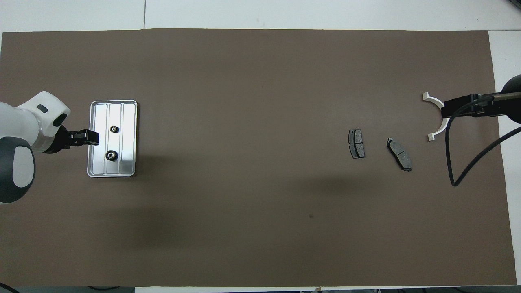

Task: Place bearing gear from tray to pile
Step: 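Lower the left gripper and grasp the first black bearing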

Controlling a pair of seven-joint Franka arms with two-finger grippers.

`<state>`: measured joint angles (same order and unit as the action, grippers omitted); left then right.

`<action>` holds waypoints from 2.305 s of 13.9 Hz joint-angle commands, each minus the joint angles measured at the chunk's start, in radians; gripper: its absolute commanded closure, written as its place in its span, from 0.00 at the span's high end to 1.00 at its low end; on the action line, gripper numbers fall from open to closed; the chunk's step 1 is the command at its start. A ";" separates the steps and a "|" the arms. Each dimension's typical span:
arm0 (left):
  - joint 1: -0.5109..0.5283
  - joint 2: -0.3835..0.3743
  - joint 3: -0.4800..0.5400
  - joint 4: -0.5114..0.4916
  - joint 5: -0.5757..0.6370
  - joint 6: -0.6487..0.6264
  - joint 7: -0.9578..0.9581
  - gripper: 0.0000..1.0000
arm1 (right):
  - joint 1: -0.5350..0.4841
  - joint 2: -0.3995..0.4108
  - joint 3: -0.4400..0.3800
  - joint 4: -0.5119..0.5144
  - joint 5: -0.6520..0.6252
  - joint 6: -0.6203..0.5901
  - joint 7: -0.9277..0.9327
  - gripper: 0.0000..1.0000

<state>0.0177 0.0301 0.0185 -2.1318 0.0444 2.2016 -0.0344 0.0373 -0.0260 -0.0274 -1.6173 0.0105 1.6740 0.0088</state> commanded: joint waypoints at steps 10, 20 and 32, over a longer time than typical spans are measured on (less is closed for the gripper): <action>0.005 0.097 -0.011 -0.076 0.014 0.142 -0.050 0.58 | -0.010 0.000 0.003 -0.009 0.005 0.006 -0.036 1.00; -0.015 0.100 -0.012 -0.129 0.014 0.194 -0.122 0.59 | -0.011 0.012 0.003 -0.009 0.005 0.004 -0.035 1.00; -0.025 0.120 -0.012 -0.131 0.014 0.211 -0.125 0.35 | -0.011 0.018 0.006 -0.009 0.003 0.006 -0.036 1.00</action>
<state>0.0036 0.1483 -0.0020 -2.2467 0.0446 2.3830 -0.1405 0.0371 -0.0038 -0.0275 -1.6214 0.0105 1.6740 0.0086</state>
